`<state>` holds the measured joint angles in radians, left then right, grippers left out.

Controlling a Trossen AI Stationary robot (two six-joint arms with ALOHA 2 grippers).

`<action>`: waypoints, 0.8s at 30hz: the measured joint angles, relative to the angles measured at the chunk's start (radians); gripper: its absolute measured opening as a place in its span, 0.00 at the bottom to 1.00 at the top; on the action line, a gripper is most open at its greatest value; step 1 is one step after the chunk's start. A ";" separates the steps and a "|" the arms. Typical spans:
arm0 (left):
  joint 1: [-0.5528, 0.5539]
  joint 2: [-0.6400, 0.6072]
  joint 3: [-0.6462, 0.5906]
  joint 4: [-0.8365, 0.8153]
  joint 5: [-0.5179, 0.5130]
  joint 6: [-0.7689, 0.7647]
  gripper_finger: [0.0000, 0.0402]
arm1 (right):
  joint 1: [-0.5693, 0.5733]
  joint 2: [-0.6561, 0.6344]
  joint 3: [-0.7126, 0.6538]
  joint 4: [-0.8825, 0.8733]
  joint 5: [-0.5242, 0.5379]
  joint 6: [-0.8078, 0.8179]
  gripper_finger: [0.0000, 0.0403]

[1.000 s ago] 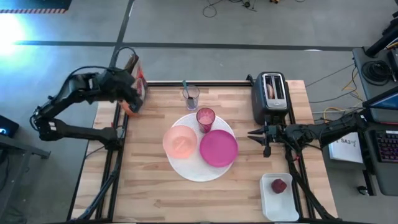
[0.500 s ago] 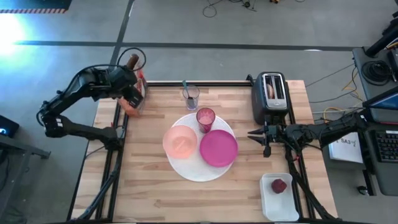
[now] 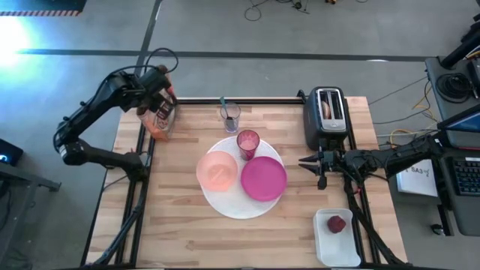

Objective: Arrange a breakfast setting
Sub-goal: Pour the cereal into the orange bowl

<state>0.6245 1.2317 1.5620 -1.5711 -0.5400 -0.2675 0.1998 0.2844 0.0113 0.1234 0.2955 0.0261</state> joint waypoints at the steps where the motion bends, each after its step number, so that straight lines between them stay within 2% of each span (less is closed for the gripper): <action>1: 0.007 0.005 0.000 0.000 -0.001 0.000 0.27 | 0.000 0.000 0.000 0.000 0.000 0.000 0.17; 16: 0.047 0.076 -0.004 0.001 0.018 0.020 0.27 | 0.000 0.000 0.000 0.000 0.000 0.000 0.17; 24: 0.067 0.086 -0.068 0.000 0.021 0.020 0.27 | 0.000 0.000 0.000 0.000 0.000 0.000 0.17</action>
<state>0.6918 1.3172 1.4937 -1.5709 -0.5186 -0.2476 0.1999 0.2844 0.0113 0.1234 0.2951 0.0257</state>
